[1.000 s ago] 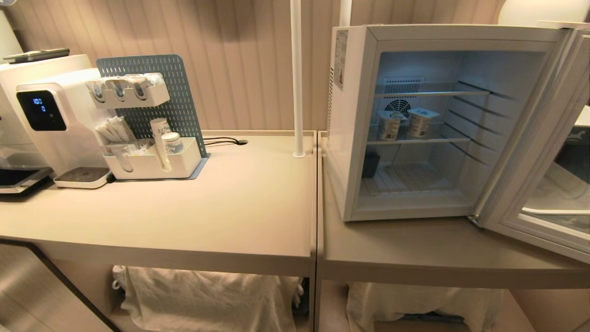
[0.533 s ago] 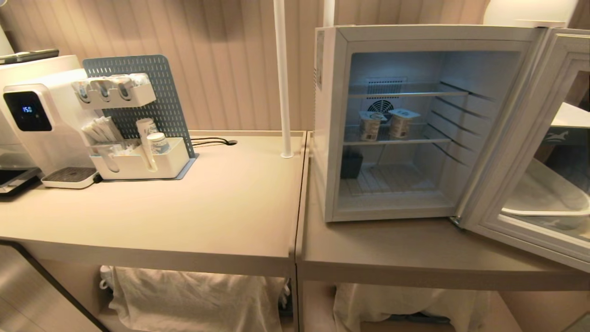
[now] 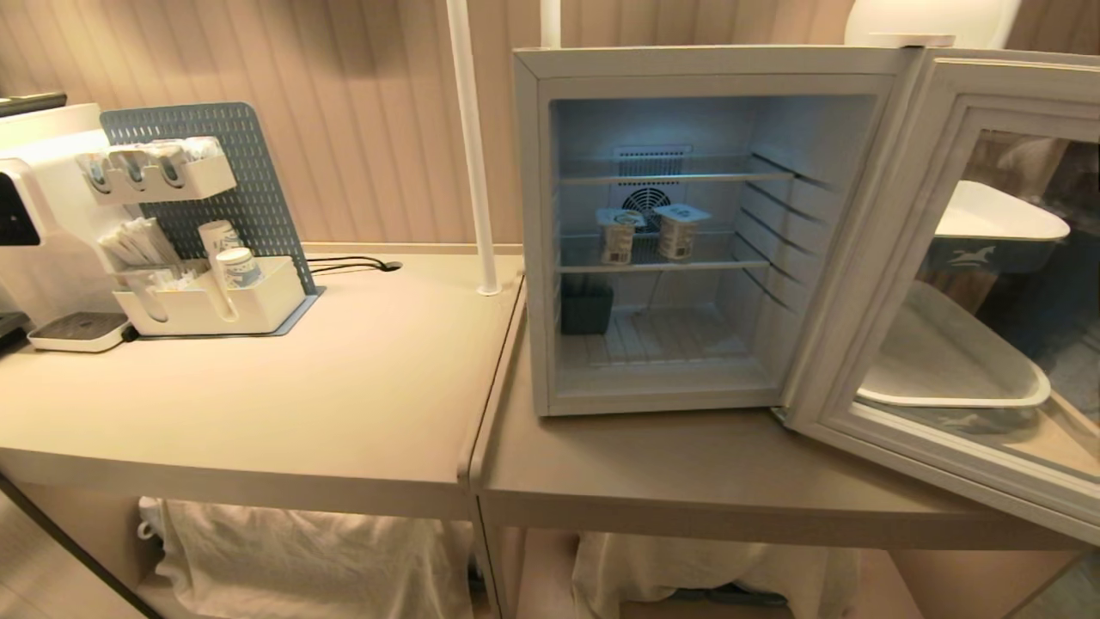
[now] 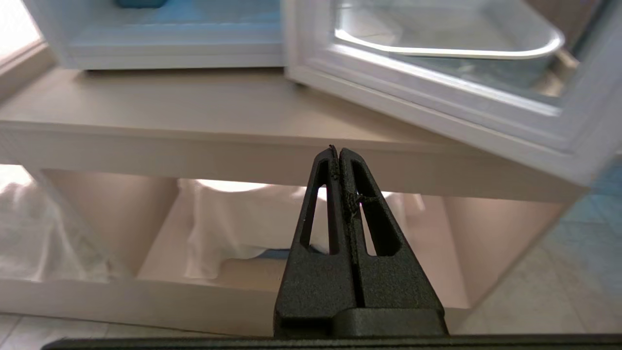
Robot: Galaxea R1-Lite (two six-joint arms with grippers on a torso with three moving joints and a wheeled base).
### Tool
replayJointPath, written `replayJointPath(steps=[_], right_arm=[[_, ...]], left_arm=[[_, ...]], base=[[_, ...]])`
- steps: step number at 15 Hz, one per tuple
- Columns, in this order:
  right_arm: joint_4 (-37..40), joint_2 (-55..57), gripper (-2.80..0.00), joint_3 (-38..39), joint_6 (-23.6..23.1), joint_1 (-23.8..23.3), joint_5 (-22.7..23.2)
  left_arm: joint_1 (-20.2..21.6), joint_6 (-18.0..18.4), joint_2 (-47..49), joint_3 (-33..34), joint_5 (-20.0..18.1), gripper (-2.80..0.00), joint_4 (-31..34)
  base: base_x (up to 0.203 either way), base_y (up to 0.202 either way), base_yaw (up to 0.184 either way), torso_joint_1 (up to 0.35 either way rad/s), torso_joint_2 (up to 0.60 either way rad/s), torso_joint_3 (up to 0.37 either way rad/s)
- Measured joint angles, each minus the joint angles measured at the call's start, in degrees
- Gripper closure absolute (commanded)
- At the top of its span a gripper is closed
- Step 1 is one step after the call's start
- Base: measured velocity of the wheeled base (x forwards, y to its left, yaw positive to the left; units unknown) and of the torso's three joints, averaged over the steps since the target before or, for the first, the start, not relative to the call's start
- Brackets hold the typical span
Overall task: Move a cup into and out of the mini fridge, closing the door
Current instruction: Close the freezer door
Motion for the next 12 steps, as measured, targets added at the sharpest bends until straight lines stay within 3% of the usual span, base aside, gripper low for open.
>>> replayJointPath(steps=[12], right_arm=[[0.0, 0.0, 0.00, 0.0, 0.0, 0.0, 0.0]], left_arm=[[0.0, 0.0, 0.0, 0.0, 0.0, 0.00, 0.0]], base=[[0.000, -0.193, -0.001, 0.002, 0.00, 0.001]])
